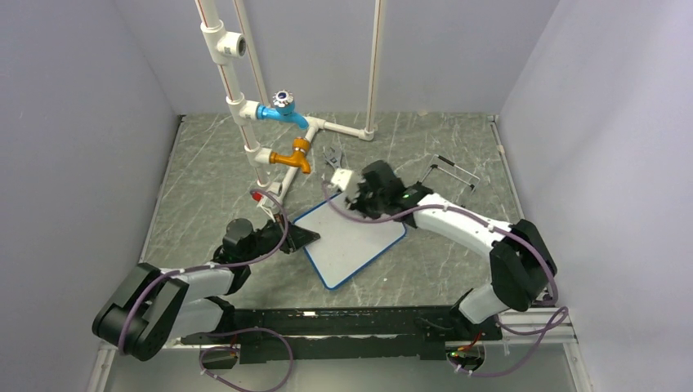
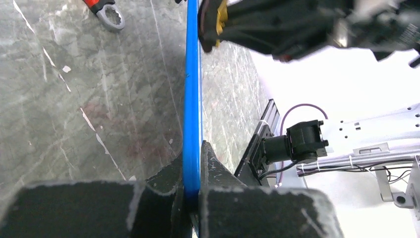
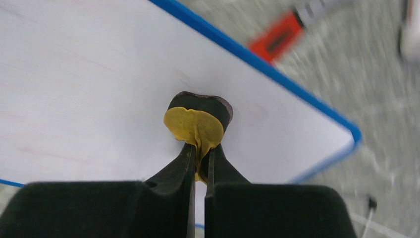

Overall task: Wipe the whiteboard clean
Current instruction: Erase the whiteboard at the center of the board, then place the whiteboard eraser at the center of the board.

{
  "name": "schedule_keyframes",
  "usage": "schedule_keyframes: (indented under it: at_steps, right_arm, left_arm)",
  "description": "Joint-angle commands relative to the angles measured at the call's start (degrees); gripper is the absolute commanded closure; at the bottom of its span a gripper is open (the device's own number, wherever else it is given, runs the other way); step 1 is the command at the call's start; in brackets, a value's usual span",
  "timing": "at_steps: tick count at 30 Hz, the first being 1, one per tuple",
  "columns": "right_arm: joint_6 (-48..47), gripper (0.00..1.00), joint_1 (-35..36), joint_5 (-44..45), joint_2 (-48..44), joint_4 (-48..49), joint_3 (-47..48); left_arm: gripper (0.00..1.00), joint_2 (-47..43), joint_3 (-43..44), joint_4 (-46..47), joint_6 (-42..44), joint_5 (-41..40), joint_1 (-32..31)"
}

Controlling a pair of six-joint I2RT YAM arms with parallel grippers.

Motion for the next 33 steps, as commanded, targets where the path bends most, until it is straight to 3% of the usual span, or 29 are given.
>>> schedule_keyframes:
  at_steps: [1, 12, 19, 25, 33]
  right_arm:
    - [0.43, 1.00, -9.99, 5.02, -2.33, -1.66, -6.95]
    - [-4.49, 1.00, -19.97, -11.96, -9.19, -9.18, -13.01]
    - [-8.25, 1.00, -30.86, -16.05, -13.86, -14.28, -15.74]
    - [-10.59, 0.99, -32.42, -16.04, -15.18, -16.11, -19.48]
    - [-12.25, 0.87, -33.60, -21.18, -9.79, -19.41, -18.17]
  left_arm:
    - [1.00, -5.18, 2.47, 6.20, 3.16, 6.35, -0.81]
    - [1.00, -13.65, 2.46, -3.41, 6.99, 5.13, -0.62]
    - [1.00, -24.02, 5.41, -23.32, 15.50, 2.79, -0.56]
    - [1.00, -31.45, 9.22, -38.72, 22.43, 0.64, -0.53]
    - [1.00, -36.46, 11.82, -47.19, 25.19, -0.71, -0.54]
